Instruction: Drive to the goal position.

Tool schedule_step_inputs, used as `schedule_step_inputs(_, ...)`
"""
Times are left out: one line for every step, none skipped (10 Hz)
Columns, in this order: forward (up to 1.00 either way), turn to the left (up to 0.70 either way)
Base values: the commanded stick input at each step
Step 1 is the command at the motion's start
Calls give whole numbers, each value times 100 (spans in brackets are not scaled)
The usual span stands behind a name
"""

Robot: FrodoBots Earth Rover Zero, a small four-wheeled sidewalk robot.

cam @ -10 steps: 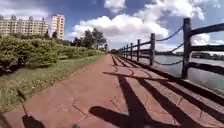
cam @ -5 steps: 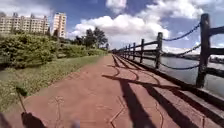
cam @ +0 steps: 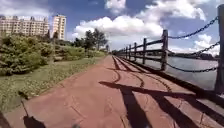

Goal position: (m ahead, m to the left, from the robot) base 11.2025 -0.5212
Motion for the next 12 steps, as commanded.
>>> schedule_step_inputs(85,0)
schedule_step_inputs(85,0)
schedule_step_inputs(85,0)
schedule_step_inputs(85,0)
schedule_step_inputs(85,0)
schedule_step_inputs(85,0)
schedule_step_inputs(85,0)
schedule_step_inputs(85,0)
schedule_step_inputs(85,0)
schedule_step_inputs(85,0)
schedule_step_inputs(85,0)
schedule_step_inputs(85,0)
